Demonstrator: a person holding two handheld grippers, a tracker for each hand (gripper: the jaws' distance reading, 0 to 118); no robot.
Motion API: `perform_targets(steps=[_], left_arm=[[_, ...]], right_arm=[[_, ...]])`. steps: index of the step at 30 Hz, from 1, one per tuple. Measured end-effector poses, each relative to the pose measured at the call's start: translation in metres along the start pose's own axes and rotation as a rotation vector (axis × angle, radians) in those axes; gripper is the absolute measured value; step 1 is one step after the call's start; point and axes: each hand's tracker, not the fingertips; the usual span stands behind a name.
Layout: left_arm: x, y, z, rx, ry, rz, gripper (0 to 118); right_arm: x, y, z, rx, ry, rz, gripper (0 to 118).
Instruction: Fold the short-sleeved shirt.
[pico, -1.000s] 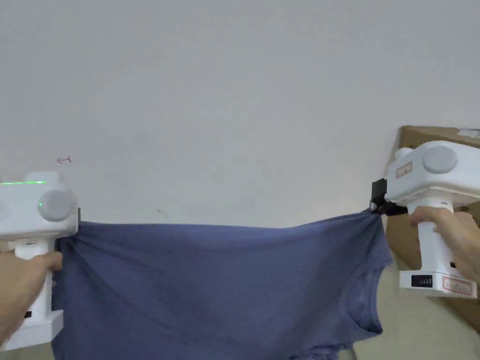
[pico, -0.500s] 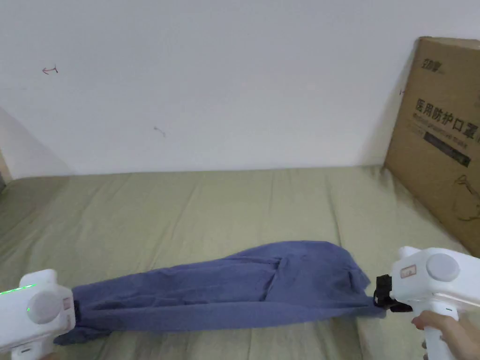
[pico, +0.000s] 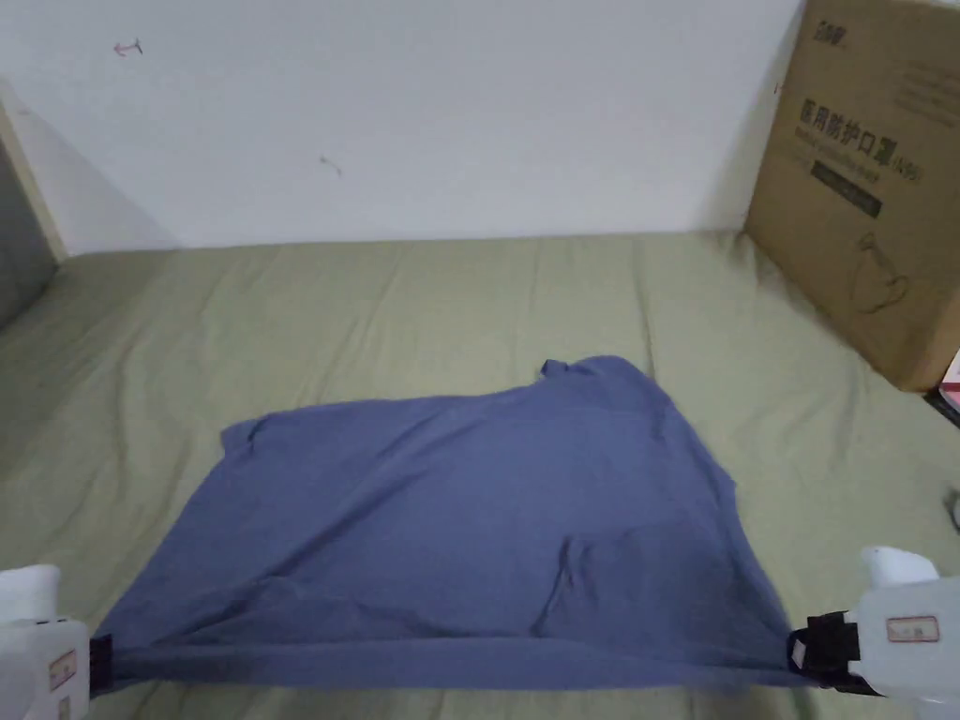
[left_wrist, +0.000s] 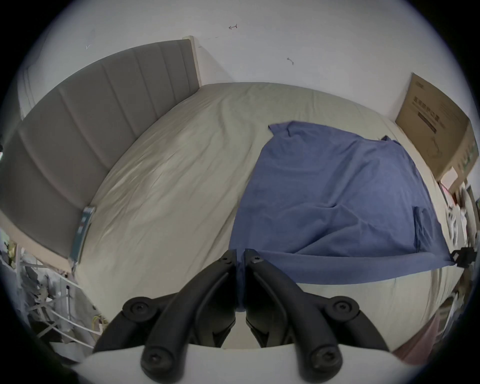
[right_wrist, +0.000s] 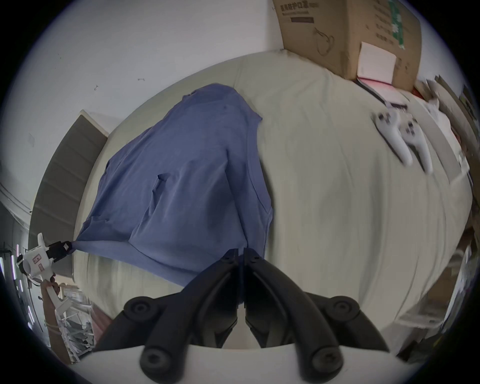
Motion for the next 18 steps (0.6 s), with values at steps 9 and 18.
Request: perform_targets(steps=[9, 18], left_arm=[[-0.013, -0.067, 0.023, -0.046, -0.036, -0.008, 5], [-0.023, -0.065, 0.054, 0.057, -0.105, 0.035, 108]], right_arm=[[0.03, -0.068, 0.035, 0.005, 0.035, -0.124, 3], [0.009, -0.06, 0.054, 0.076, -0.118, 0.071, 80]])
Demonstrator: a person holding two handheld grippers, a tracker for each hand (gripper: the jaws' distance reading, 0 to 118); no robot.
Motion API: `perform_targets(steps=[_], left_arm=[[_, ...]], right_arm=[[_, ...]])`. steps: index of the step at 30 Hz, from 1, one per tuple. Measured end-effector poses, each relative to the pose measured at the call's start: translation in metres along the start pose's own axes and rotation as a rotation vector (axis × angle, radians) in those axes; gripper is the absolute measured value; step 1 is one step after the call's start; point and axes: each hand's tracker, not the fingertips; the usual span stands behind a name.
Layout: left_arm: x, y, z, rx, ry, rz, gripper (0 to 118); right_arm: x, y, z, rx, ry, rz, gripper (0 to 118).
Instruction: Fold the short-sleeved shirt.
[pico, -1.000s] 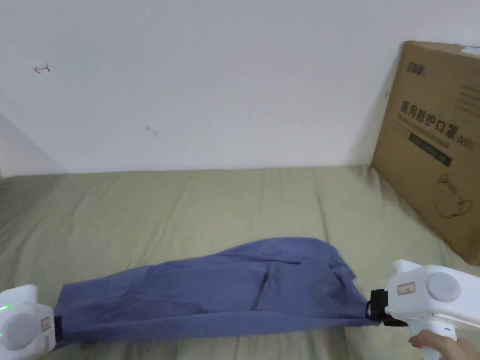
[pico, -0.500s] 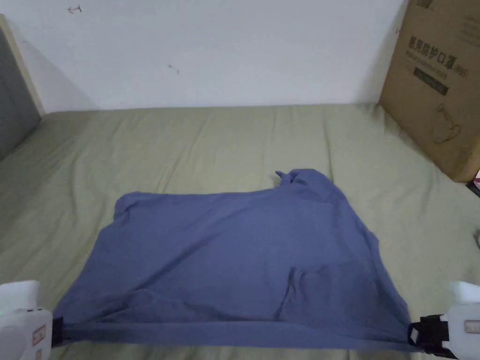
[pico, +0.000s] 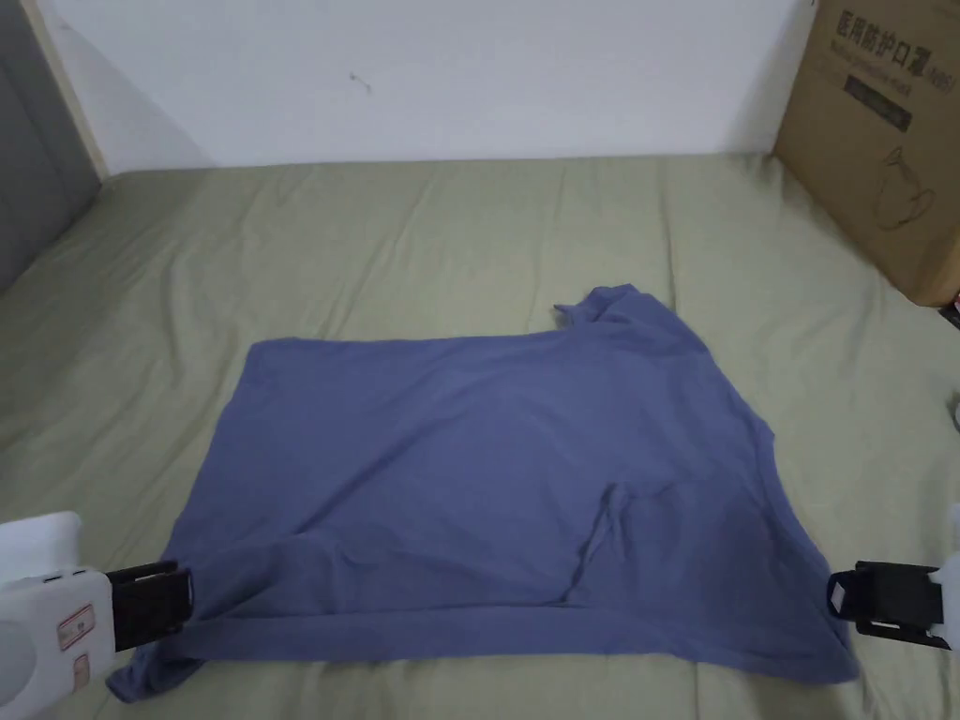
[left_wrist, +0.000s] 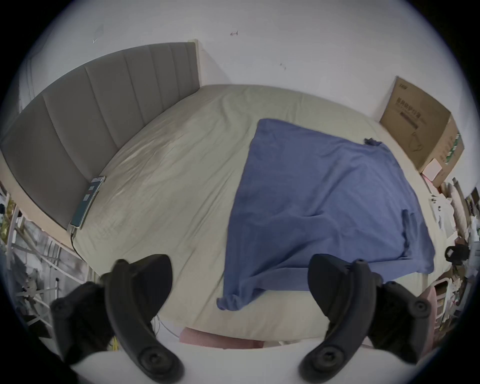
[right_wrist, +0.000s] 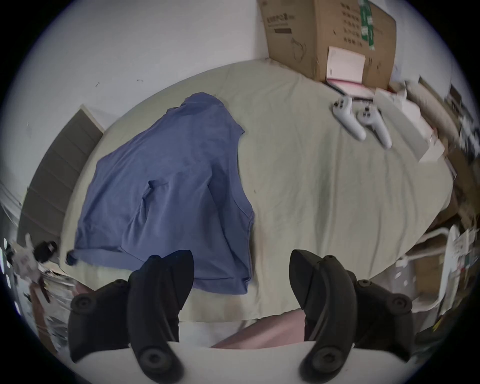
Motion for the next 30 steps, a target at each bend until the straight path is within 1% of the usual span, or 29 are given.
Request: perform_targets(steps=[1, 2, 3, 4, 5, 6, 7, 8, 10, 11, 13, 14, 15, 16, 17, 18, 19, 22, 23, 24, 25, 26, 27, 28, 30], left_arm=[[0.001, -0.001, 0.006, 0.005, -0.027, -0.002, 103], [0.001, -0.003, 0.009, -0.005, -0.033, -0.004, 102], [0.002, -0.005, 0.011, -0.014, -0.045, -0.007, 98], [0.003, -0.01, 0.014, -0.014, -0.053, -0.009, 78], [0.006, -0.014, 0.017, -0.023, -0.061, -0.016, 47], [0.008, -0.019, 0.017, -0.027, -0.056, -0.018, 10], [0.011, -0.026, 0.016, -0.028, -0.033, -0.022, 0], [0.012, -0.031, 0.016, -0.025, -0.033, -0.027, 0], [0.012, -0.039, 0.014, -0.06, -0.036, -0.019, 0], [0.011, -0.042, 0.013, -0.058, -0.049, -0.001, 0], [0.01, -0.043, 0.013, -0.062, -0.053, 0.007, 0], [0.011, -0.042, 0.013, -0.052, -0.047, -0.002, 6], [0.01, -0.039, 0.012, -0.047, -0.019, -0.011, 25], [0.01, -0.035, 0.009, -0.057, 0.003, -0.022, 61], [0.008, -0.034, 0.005, -0.058, 0.002, -0.021, 85], [0.006, -0.032, 0.0, -0.056, 0.0, -0.015, 99], [0.003, -0.03, -0.005, -0.055, -0.006, -0.009, 104], [-0.002, -0.026, -0.02, -0.061, -0.002, 0.01, 101], [-0.004, -0.026, -0.026, -0.073, -0.008, 0.026, 90], [-0.007, -0.027, -0.033, -0.09, -0.032, 0.041, 67], [-0.007, -0.03, -0.038, -0.116, -0.065, 0.052, 67], [-0.007, -0.034, -0.045, -0.143, -0.072, 0.049, 56], [-0.005, -0.039, -0.053, -0.179, -0.07, 0.016, 34], [-0.003, -0.043, -0.058, -0.192, -0.058, 0.009, 4], [-0.001, -0.045, -0.058, -0.175, -0.045, -0.018, 4]], right_arm=[[-0.001, -0.002, 0.004, 0.007, 0.002, 0.007, 80], [-0.002, -0.004, 0.008, 0.015, 0.007, 0.009, 80], [-0.004, -0.008, 0.011, 0.027, 0.014, 0.016, 80], [-0.003, -0.012, 0.014, 0.034, 0.028, 0.019, 76], [-0.005, -0.016, 0.015, 0.04, 0.035, 0.024, 65], [-0.007, -0.021, 0.017, 0.046, 0.03, 0.027, 44], [-0.011, -0.025, 0.016, 0.047, 0.012, 0.028, 6], [-0.012, -0.03, 0.013, 0.044, -0.021, 0.023, 0], [-0.008, -0.039, 0.008, 0.025, 0.01, -0.009, 0], [-0.007, -0.041, 0.006, 0.008, 0.028, -0.041, 0], [-0.005, -0.045, 0.002, 0.001, 0.026, -0.048, 0], [-0.005, -0.046, 0.002, -0.002, 0.019, -0.047, 0], [-0.005, -0.046, 0.002, -0.003, 0.014, -0.049, 0], [-0.004, -0.046, 0.002, -0.005, 0.015, -0.049, 0], [-0.004, -0.046, 0.003, -0.006, 0.013, -0.053, 0], [-0.003, -0.046, 0.003, -0.005, 0.012, -0.061, 0], [-0.002, -0.045, 0.002, -0.006, 0.016, -0.069, 0], [0.0, -0.044, 0.001, -0.007, 0.019, -0.085, 0], [0.0, -0.044, 0.001, -0.01, 0.02, -0.088, 0], [0.0, -0.045, 0.0, -0.013, 0.021, -0.09, 0], [0.0, -0.045, -0.002, -0.016, 0.022, -0.091, 0], [0.0, -0.046, -0.003, -0.022, 0.022, -0.096, 0], [0.001, -0.047, -0.004, -0.025, 0.024, -0.102, 0], [0.002, -0.048, -0.005, -0.027, 0.026, -0.108, 0], [0.002, -0.049, -0.004, -0.031, 0.03, -0.118, 0]])
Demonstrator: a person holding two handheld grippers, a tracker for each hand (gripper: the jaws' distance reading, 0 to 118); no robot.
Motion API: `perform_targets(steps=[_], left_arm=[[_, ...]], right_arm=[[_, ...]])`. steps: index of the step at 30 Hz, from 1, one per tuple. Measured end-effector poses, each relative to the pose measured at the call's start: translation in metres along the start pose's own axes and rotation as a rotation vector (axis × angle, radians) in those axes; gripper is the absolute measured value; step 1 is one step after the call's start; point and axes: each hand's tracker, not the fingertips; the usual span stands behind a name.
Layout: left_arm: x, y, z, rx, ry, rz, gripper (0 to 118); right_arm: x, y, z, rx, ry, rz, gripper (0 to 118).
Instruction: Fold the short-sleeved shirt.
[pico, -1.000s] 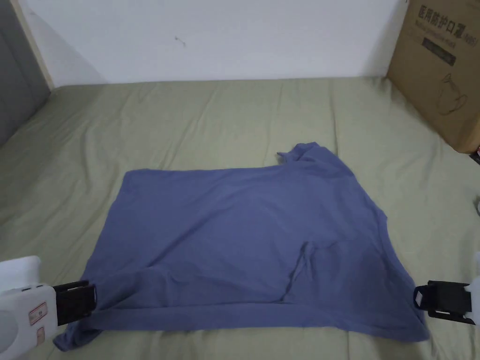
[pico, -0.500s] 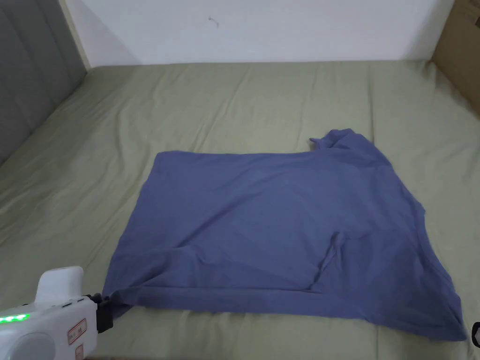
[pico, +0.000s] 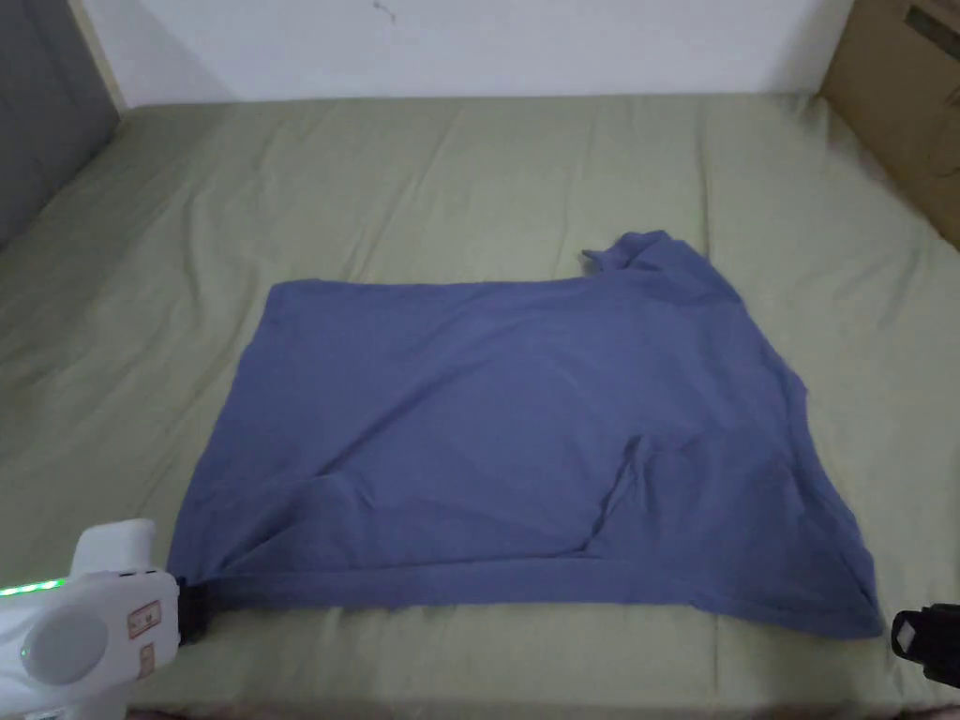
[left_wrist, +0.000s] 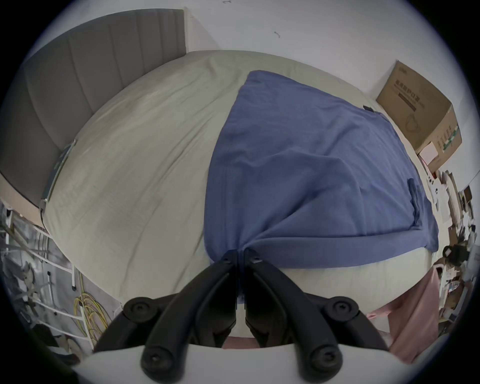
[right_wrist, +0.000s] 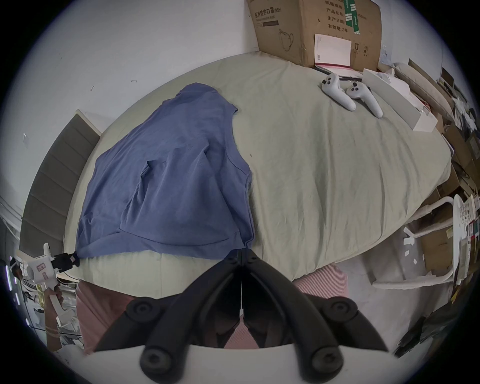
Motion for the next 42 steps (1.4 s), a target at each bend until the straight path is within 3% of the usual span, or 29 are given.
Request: perform_targets(steps=[2, 5, 6, 8, 9, 10, 14, 15, 17, 18, 20, 22, 30, 34, 42], left_arm=[[0.002, 0.003, 0.009, 0.024, 0.0, -0.006, 3], [0.001, 0.009, 0.009, 0.024, -0.002, -0.001, 4], [0.001, 0.008, 0.009, 0.022, -0.001, -0.004, 3], [0.005, 0.007, 0.009, 0.015, 0.008, -0.022, 4], [0.006, 0.006, 0.009, 0.015, 0.014, -0.031, 4], [0.006, 0.006, 0.009, 0.015, 0.014, -0.033, 4], [0.002, 0.004, 0.008, 0.009, 0.009, -0.017, 4], [0.002, 0.004, 0.008, 0.004, 0.007, -0.011, 4], [0.002, 0.004, 0.008, 0.004, 0.002, -0.002, 4], [0.002, 0.004, 0.008, 0.003, 0.0, 0.0, 4], [0.002, 0.005, 0.008, 0.001, 0.0, 0.001, 4], [0.002, 0.005, 0.009, -0.003, 0.0, 0.0, 4], [0.002, 0.02, 0.021, 0.002, 0.0, -0.01, 4], [0.003, 0.048, 0.027, 0.012, 0.006, -0.018, 4], [0.012, 0.136, -0.005, 0.023, 0.002, -0.048, 4]], right_arm=[[0.0, -0.001, 0.003, 0.003, 0.005, 0.002, 0], [-0.008, 0.001, 0.004, -0.002, 0.025, 0.077, 1], [-0.012, 0.003, 0.002, -0.013, 0.005, 0.117, 10], [-0.018, 0.005, -0.003, -0.009, -0.035, 0.17, 61], [-0.021, 0.007, -0.007, -0.021, -0.047, 0.193, 76], [-0.023, 0.01, -0.009, -0.018, -0.04, 0.196, 79], [-0.021, 0.024, -0.026, -0.029, 0.029, 0.201, 76], [-0.021, 0.026, -0.032, -0.054, 0.03, 0.19, 67], [-0.019, 0.026, -0.045, -0.076, 0.035, 0.207, 9], [-0.018, 0.023, -0.053, -0.102, -0.003, 0.213, 2], [-0.013, 0.02, -0.062, -0.148, -0.047, 0.219, 2], [-0.012, 0.02, -0.048, -0.102, 0.008, 0.192, 2], [-0.006, 0.046, -0.012, -0.01, 0.036, 0.13, 2], [-0.005, 0.08, -0.005, 0.049, 0.101, 0.048, 2], [-0.017, 0.16, -0.056, 0.052, 0.092, 0.013, 2]])
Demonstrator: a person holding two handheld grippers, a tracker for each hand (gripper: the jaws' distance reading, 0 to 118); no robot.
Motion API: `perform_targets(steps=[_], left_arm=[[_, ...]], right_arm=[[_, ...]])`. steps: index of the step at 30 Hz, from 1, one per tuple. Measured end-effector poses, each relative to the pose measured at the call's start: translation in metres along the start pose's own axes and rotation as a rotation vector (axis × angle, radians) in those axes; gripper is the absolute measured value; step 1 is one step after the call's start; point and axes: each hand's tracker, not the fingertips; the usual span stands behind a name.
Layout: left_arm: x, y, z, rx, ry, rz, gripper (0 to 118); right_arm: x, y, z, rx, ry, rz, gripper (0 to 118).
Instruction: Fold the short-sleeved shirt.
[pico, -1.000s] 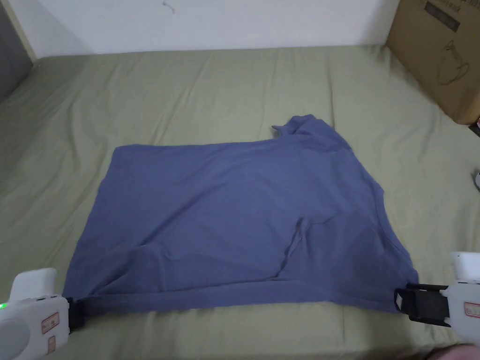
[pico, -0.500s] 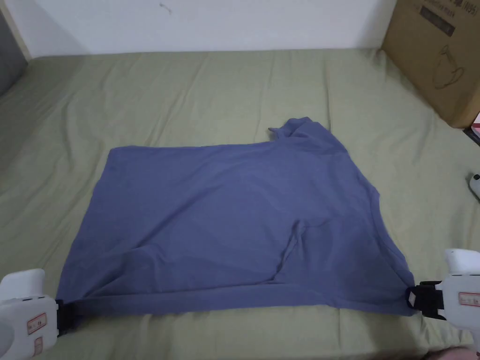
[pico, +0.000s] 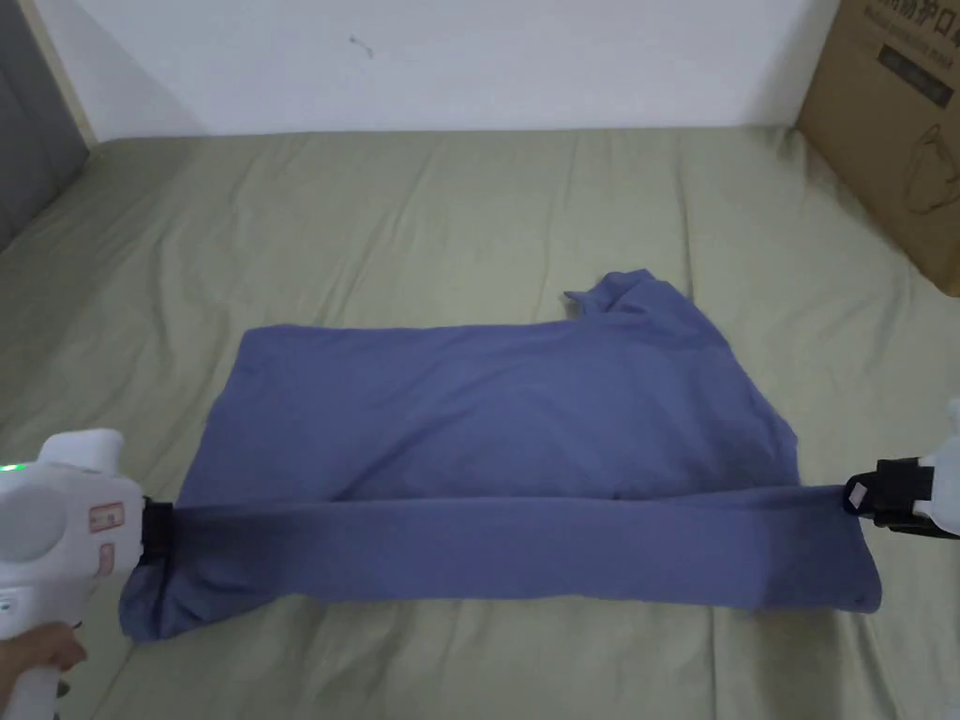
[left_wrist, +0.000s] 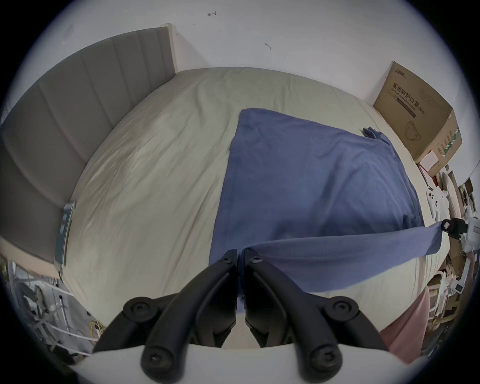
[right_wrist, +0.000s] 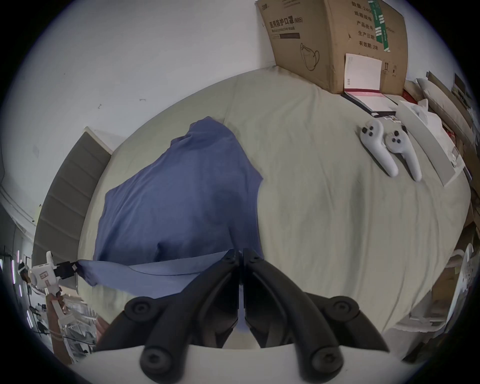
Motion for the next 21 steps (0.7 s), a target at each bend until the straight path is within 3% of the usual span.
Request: perform_targets(steps=[3, 4, 5, 6, 7, 8, 12, 15, 16, 18, 19, 20, 21], left_arm=[[0.008, 0.022, -0.027, -0.009, 0.008, -0.04, 5], [0.009, 0.026, -0.034, -0.014, 0.007, -0.052, 19], [0.011, 0.029, -0.041, -0.022, 0.012, -0.054, 44], [0.012, 0.03, -0.046, -0.036, 0.02, -0.06, 72], [0.013, 0.029, -0.049, -0.054, 0.039, -0.067, 93], [0.013, 0.026, -0.049, -0.055, 0.043, -0.063, 95], [0.006, 0.009, -0.026, -0.018, 0.016, -0.03, 93], [-0.002, -0.01, -0.004, 0.01, -0.024, 0.028, 92], [-0.003, -0.017, 0.003, 0.02, -0.045, 0.053, 78], [-0.004, -0.035, 0.016, 0.025, -0.065, 0.076, 23], [-0.003, -0.044, 0.016, 0.017, -0.066, 0.083, 3], [-0.003, -0.055, 0.018, 0.008, -0.073, 0.088, 2], [-0.002, -0.063, 0.02, 0.01, -0.065, 0.088, 0]], right_arm=[[-0.002, 0.018, -0.033, -0.023, -0.027, -0.019, 2], [-0.003, 0.02, -0.042, -0.032, -0.038, -0.02, 2], [-0.004, 0.022, -0.051, -0.046, -0.055, -0.015, 4], [-0.005, 0.022, -0.057, -0.054, -0.073, -0.014, 17], [-0.006, 0.021, -0.059, -0.061, -0.086, -0.013, 52], [-0.007, 0.019, -0.059, -0.064, -0.108, -0.005, 67], [-0.005, 0.006, -0.036, -0.031, -0.056, -0.005, 67], [-0.01, -0.01, -0.012, 0.016, -0.055, 0.049, 67], [-0.01, -0.014, -0.006, 0.021, -0.047, 0.074, 67], [-0.013, -0.031, 0.005, 0.038, -0.037, 0.133, 59], [-0.016, -0.039, 0.008, 0.033, -0.055, 0.155, 36], [-0.018, -0.05, 0.009, 0.037, -0.085, 0.174, 9], [-0.02, -0.06, 0.01, 0.044, -0.103, 0.176, 0]])
